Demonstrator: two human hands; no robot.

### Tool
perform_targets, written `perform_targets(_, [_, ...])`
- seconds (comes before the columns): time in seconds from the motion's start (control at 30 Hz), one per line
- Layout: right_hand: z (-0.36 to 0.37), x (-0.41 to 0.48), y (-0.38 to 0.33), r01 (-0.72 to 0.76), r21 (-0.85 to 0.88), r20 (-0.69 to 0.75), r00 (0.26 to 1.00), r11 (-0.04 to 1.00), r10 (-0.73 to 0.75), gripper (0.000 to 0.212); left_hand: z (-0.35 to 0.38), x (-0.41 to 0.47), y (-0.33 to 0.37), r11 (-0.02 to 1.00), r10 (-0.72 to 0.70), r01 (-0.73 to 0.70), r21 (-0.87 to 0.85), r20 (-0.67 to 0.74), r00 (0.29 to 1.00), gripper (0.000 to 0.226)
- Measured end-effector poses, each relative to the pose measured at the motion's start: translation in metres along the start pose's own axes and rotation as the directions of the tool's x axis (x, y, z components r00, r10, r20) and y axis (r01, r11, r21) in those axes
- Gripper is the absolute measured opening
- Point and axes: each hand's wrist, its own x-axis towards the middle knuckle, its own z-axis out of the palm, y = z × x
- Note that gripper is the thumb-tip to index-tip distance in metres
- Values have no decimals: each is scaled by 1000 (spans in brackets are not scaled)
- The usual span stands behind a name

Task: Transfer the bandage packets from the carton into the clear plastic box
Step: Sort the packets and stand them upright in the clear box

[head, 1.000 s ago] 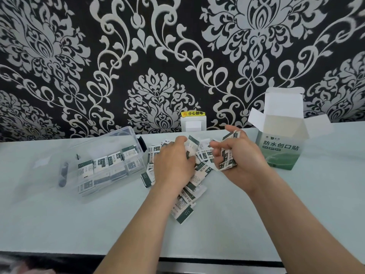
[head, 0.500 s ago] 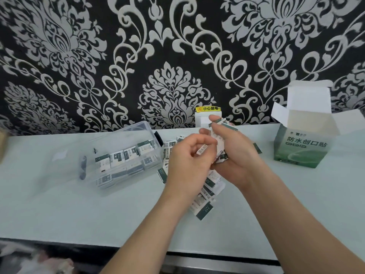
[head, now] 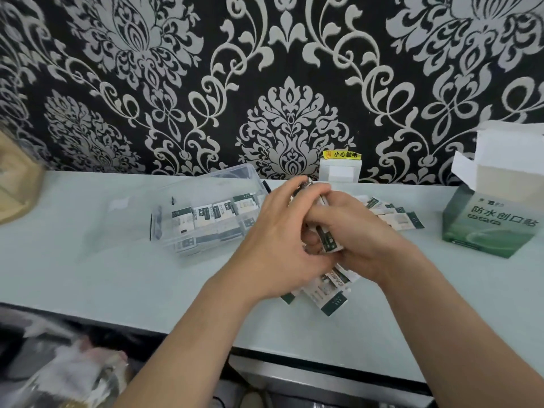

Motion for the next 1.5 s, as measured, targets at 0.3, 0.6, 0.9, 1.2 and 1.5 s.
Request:
perform_targets(0.3, [-24,-2,0,5,-400,-235,966,917,-108,43,-22,-22,-9,991,-134,132,-21,-145,980,50])
perform_targets(0.6, [-27,5,22,-104,-713,-219,972,694,-79,23,2,-22,-16,874,-177,158,460,0,984,36])
perform_targets(0.9, [-29,8,30,-87,-712,-187,980,696,-69,18,14,-8,-15,821,-187,164,546,-14,982,21])
perform_targets(1.2, [-29,15,34,-53,-529,-299,946,847,-128,10,13,-5,-18,795,-210,177,580,-11,978,18])
perform_targets(1.5, [-13,26,28,126,-330,-316,919,936,-236,22,9,-4,-21,877,-212,229,423,-89,973,19])
